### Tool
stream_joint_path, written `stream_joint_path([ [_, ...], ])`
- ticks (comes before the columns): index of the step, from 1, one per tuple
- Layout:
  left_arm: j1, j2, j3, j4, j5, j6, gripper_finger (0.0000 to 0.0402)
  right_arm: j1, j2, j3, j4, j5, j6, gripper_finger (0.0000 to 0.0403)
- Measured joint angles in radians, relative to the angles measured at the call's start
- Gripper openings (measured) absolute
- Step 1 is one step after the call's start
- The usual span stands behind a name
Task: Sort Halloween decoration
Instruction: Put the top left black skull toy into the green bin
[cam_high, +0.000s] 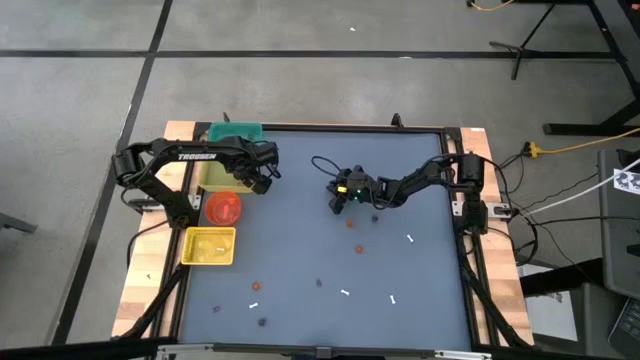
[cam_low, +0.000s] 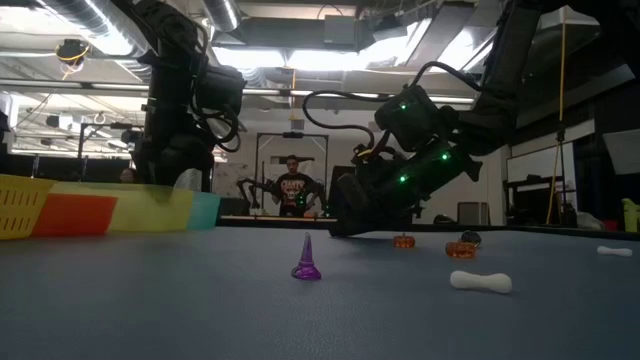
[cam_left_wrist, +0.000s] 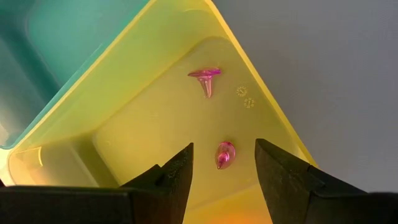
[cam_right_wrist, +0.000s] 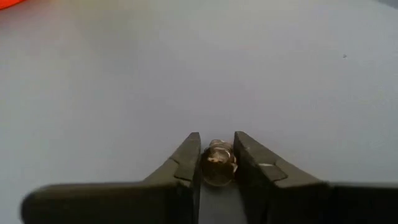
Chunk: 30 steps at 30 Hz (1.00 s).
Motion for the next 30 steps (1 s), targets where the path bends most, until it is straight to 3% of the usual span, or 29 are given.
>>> stream_joint_path([
  [9, -0.028, -0.013, 0.079, -0.05, 0.005, 0.002, 0.0155, -0.001, -0.006, 0.0, -0.002, -0.009, 0.0, 0.008],
  [16, -0.108, -0.013, 0.17, -0.026, 0.002, 0.043, 0.0155, 0.0, -0.069, -0.004, -0.028, -0.139, 0.0, 0.0065],
  [20, -0.185, -0.013, 0.188, 0.067, -0.001, 0.109, 0.0155, -0.016, -0.13, -0.001, -0.013, -0.294, -0.001, 0.007],
  [24, -0.284, -0.013, 0.188, 0.25, -0.003, 0.215, 0.0155, -0.048, -0.178, -0.002, -0.02, -0.515, 0.016, 0.0073],
  [30, -0.426, -0.013, 0.188, 0.502, -0.002, 0.388, 0.0155, -0.119, -0.207, -0.002, -0.018, -0.84, 0.193, 0.0069],
])
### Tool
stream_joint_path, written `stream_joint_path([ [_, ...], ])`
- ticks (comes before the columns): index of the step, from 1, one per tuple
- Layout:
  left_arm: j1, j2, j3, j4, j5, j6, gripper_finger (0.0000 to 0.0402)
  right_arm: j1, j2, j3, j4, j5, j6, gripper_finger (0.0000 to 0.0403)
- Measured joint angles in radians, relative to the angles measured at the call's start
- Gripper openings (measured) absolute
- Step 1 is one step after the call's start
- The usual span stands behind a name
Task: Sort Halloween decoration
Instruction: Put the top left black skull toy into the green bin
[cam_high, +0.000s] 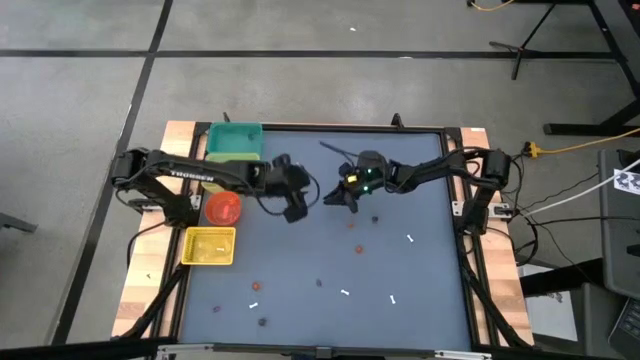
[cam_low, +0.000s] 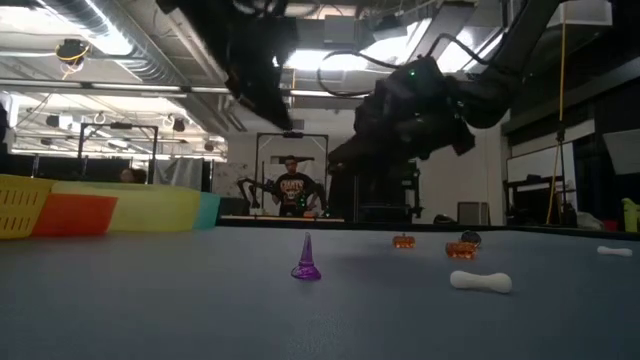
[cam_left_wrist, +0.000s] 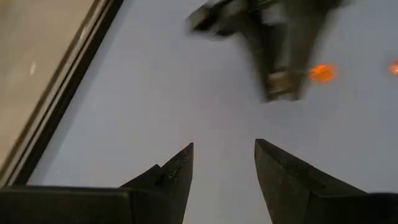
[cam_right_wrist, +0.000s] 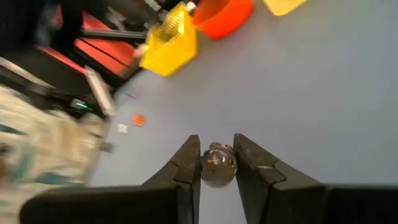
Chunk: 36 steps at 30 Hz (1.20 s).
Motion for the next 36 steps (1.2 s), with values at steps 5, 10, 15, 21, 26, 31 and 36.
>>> stream_joint_path([
  [5, -0.081, 0.0, 0.0, 0.049, 0.0, 0.033, 0.0155, -0.027, -0.001, 0.0, 0.029, -0.149, 0.155, 0.0072],
  [10, -0.122, 0.001, 0.0, 0.059, -0.001, 0.032, 0.0155, -0.017, -0.001, 0.0, 0.109, -0.232, 0.267, 0.0073],
  [15, -0.138, 0.008, 0.0, 0.106, -0.001, 0.032, 0.0155, 0.004, -0.002, 0.001, 0.218, -0.224, 0.353, 0.0073],
  [21, -0.139, 0.012, 0.0, 0.197, -0.001, 0.033, 0.0155, 0.033, -0.002, 0.001, 0.282, -0.184, 0.388, 0.0073],
  [26, -0.14, 0.012, 0.0, 0.218, 0.0, 0.034, 0.0155, 0.05, -0.002, 0.001, 0.308, -0.128, 0.388, 0.0073],
  [31, -0.142, 0.012, 0.0, 0.218, 0.008, 0.034, 0.0155, 0.054, -0.003, 0.001, 0.371, -0.11, 0.419, 0.0074],
  [36, -0.143, 0.012, 0.0, 0.221, 0.007, 0.086, 0.0155, 0.054, -0.003, 0.001, 0.464, -0.117, 0.467, 0.0074],
])
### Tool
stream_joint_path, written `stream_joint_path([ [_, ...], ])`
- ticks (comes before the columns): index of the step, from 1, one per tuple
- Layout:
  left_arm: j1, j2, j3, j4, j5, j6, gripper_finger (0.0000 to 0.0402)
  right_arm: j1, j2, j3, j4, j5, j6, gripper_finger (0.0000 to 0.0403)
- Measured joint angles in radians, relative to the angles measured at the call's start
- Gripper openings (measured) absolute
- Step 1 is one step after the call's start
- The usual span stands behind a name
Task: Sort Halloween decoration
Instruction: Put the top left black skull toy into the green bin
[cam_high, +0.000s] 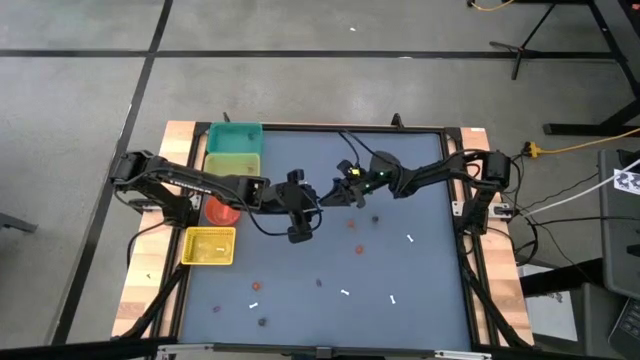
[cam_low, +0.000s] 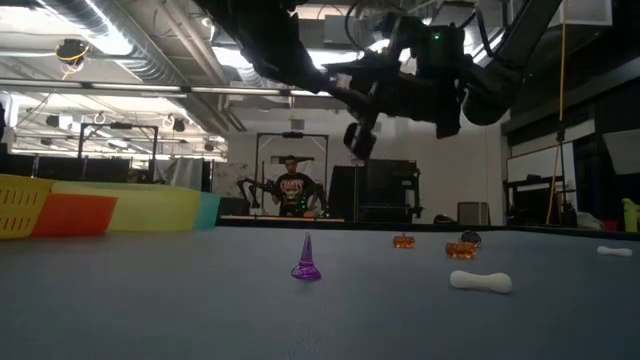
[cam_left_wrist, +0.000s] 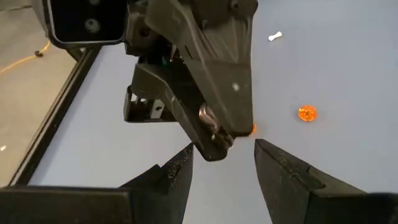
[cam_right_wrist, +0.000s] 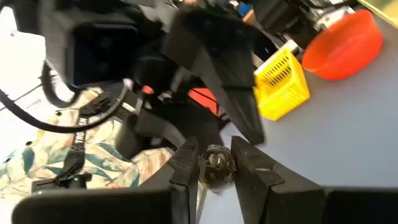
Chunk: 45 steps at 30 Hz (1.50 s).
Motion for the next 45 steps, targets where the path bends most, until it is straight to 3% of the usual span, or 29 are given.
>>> stream_joint_path([
  [16, 0.0, 0.0, -0.002, 0.045, -0.014, 0.14, 0.0155, 0.001, -0.001, 0.0, 0.012, 0.011, 0.053, 0.0074],
  [22, 0.0, -0.001, 0.002, 0.081, -0.064, 0.151, 0.0155, 0.001, 0.0, 0.0, -0.016, 0.025, 0.108, 0.0074],
  [45, 0.0, 0.0, 0.0, 0.075, -0.058, 0.186, 0.0155, 0.0, 0.0, 0.0, 0.004, 0.051, 0.108, 0.0074],
])
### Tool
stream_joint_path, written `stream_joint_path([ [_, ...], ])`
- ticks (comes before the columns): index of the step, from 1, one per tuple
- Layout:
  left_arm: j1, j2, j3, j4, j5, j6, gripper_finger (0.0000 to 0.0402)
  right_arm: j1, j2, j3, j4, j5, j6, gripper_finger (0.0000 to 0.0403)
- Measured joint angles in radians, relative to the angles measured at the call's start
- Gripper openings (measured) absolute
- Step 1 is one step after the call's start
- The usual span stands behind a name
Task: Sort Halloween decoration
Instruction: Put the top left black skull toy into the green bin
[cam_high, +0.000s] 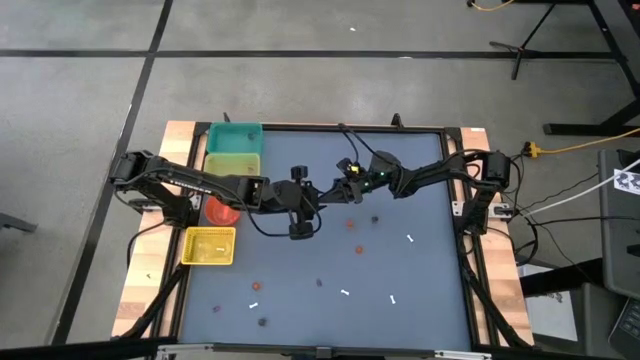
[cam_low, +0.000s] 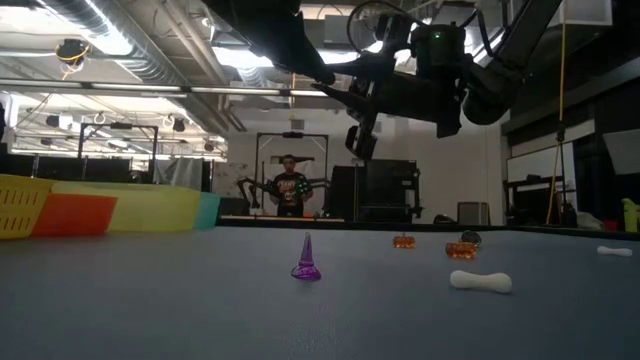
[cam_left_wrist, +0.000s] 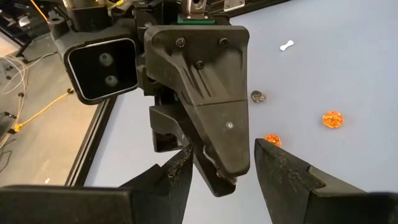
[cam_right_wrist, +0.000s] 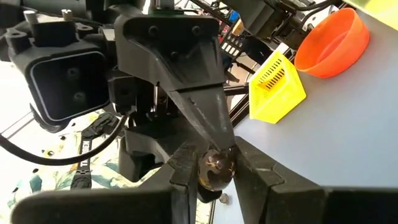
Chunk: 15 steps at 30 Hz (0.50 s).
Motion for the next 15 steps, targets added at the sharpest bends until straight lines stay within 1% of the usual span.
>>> stream_joint_path([
  [5, 0.0, 0.0, 0.0, 0.004, 0.0, 0.05, 0.0155, 0.0, 0.0, 0.0, 0.032, -0.001, 0.0, 0.0074],
  [11, 0.0, 0.0, 0.0, 0.034, 0.001, 0.065, 0.0155, 0.0, 0.0, 0.0, 0.05, -0.01, -0.001, 0.0074],
  [15, 0.0, 0.0, 0.0, 0.055, 0.002, 0.094, 0.0144, 0.0, 0.0, 0.0, 0.05, -0.011, -0.001, 0.0074],
])
